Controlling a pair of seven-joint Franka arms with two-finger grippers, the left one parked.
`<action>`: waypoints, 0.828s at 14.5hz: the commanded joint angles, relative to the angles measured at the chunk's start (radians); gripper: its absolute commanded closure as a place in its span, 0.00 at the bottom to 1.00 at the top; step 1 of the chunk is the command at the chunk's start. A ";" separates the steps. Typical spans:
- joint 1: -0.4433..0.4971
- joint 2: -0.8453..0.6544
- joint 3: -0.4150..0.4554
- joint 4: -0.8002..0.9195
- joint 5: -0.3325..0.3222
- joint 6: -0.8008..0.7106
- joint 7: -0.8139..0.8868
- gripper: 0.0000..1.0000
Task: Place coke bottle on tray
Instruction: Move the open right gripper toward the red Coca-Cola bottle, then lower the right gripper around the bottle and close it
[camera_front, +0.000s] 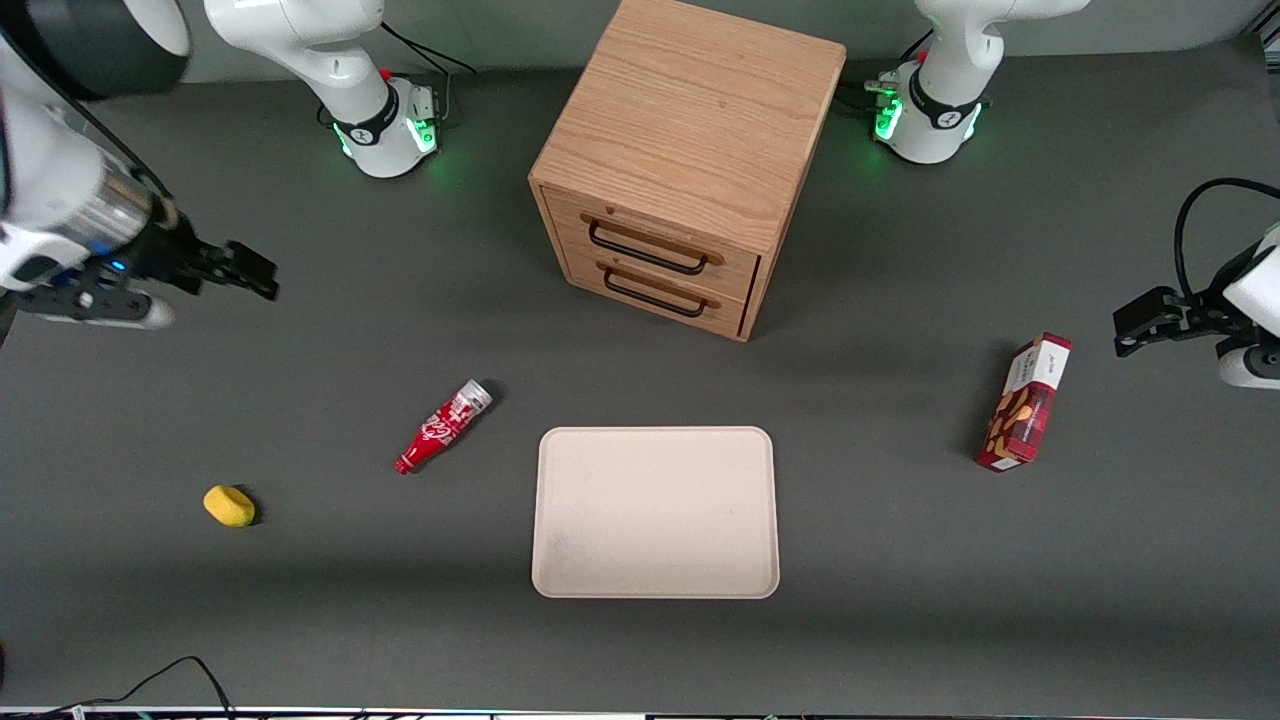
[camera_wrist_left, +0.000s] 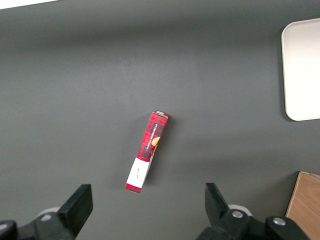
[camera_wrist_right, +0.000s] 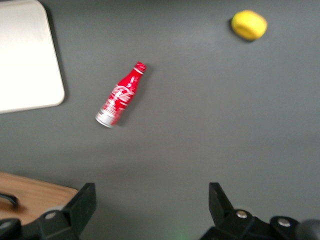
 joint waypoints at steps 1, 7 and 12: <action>0.000 0.120 0.033 0.028 0.032 0.076 0.165 0.00; 0.000 0.373 0.124 0.008 0.026 0.324 0.607 0.00; -0.003 0.522 0.125 -0.059 0.019 0.519 0.728 0.00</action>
